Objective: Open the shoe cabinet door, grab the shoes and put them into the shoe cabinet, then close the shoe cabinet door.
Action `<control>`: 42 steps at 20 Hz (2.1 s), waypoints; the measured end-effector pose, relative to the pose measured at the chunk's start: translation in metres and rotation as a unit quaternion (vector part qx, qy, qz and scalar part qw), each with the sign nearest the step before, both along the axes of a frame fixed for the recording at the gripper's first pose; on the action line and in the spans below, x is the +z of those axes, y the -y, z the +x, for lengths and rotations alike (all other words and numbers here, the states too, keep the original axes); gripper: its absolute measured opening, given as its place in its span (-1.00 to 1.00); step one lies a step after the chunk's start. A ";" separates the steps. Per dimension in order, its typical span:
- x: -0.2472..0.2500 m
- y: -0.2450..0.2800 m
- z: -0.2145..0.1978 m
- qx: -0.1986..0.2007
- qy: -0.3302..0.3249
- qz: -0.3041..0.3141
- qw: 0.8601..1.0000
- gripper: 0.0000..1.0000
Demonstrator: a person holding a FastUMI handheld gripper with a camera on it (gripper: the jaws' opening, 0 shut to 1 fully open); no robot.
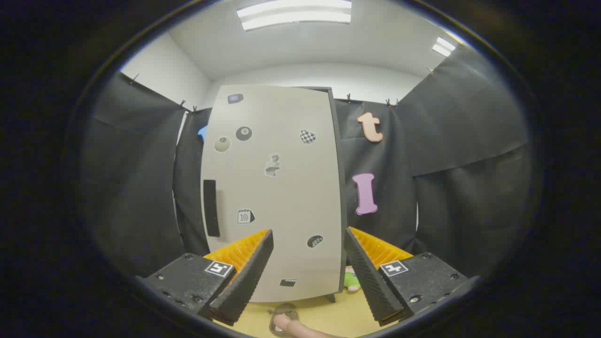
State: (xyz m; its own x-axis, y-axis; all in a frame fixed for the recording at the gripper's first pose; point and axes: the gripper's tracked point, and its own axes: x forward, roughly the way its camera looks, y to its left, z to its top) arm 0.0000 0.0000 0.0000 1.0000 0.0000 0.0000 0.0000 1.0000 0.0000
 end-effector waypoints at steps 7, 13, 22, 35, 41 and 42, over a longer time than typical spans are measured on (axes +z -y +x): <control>0.022 -0.034 -0.021 -0.008 0.005 -0.017 1.000 0.97; 0.032 -0.040 -0.029 -0.003 0.013 -0.019 1.000 0.98; 0.028 -0.038 -0.027 -0.004 0.011 -0.025 1.000 0.97; 0.014 -0.083 0.053 0.031 -0.017 -0.031 0.999 0.97; 0.002 -0.140 0.110 0.088 -0.063 0.006 0.994 0.98; 0.000 -0.147 0.118 0.092 -0.067 0.013 0.993 0.98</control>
